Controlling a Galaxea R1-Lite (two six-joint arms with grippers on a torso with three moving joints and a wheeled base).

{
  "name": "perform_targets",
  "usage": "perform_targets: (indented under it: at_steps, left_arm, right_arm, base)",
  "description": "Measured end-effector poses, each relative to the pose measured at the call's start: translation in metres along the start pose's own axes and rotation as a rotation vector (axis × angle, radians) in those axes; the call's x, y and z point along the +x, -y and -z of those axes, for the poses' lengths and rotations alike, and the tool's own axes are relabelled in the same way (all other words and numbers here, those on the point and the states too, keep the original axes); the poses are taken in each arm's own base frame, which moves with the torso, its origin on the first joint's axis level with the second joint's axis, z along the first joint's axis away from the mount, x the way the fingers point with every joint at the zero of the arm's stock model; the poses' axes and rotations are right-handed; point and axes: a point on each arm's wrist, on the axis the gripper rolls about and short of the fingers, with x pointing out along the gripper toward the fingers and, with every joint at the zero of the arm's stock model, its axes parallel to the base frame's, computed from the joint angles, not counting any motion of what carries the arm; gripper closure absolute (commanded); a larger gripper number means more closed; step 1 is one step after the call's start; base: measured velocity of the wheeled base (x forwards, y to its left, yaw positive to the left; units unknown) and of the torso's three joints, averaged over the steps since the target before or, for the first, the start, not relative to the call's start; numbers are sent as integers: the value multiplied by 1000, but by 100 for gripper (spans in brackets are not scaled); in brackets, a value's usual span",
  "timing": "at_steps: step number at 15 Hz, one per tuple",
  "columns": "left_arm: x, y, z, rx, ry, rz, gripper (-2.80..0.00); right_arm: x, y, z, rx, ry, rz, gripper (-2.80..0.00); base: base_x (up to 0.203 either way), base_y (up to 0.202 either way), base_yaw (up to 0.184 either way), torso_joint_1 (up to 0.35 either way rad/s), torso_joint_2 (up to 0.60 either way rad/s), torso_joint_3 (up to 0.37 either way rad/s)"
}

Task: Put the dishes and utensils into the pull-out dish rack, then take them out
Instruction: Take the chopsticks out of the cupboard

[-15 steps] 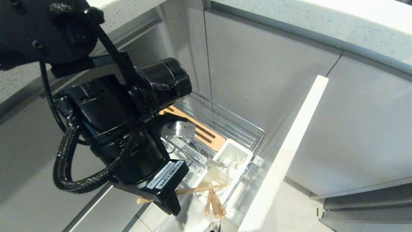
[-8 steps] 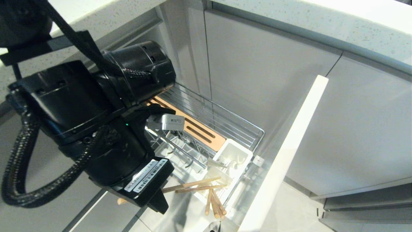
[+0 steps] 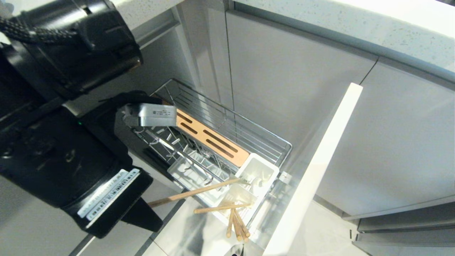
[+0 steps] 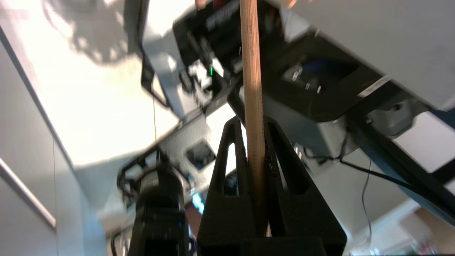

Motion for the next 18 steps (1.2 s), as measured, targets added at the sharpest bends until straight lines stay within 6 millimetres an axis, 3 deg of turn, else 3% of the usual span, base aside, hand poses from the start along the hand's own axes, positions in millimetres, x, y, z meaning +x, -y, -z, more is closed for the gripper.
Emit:
perform_targets:
  at_steps: [5,13,18]
  left_arm:
    - [-40,-6,23,-4,236,40,0]
    - [-117,-22,66,-98,776,226,0]
    - [-155,-39,91,-209,1100,148,0]
  right_arm:
    - [0,0,0,0,0,0,0]
    - [0,0,0,0,0,0,0]
    - [0,0,0,0,0,0,0]
  base:
    - [0,0,0,0,0,0]
    - [0,0,0,0,0,0]
    - [0,0,0,0,0,0]
